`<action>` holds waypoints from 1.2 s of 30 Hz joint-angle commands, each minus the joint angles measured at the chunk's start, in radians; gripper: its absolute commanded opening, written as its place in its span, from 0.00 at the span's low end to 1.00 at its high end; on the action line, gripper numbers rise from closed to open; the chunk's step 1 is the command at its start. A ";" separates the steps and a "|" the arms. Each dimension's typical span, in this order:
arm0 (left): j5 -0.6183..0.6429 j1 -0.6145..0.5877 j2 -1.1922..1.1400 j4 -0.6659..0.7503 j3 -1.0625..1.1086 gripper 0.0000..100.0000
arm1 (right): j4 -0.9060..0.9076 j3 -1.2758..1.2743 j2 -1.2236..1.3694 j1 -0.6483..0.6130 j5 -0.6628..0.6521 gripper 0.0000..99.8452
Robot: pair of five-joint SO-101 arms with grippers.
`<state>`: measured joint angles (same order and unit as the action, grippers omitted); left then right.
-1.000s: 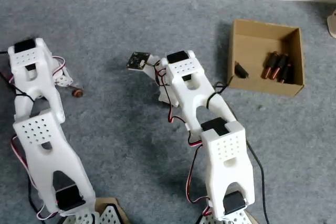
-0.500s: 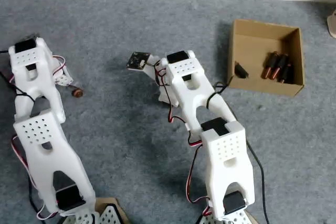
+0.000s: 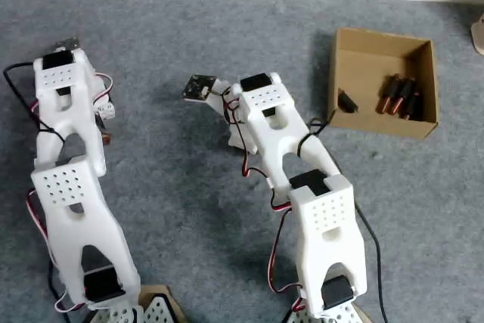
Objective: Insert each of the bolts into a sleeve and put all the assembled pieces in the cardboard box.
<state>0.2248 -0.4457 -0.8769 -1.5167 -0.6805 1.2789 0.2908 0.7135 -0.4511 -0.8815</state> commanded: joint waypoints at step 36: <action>0.287 0.176 0.027 -0.199 -0.191 0.05 | 0.004 -0.039 0.016 0.005 0.002 0.01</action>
<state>0.2908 -0.2892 -0.8800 -1.7039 -0.8216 1.2789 0.2908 0.7135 -0.4511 -0.8815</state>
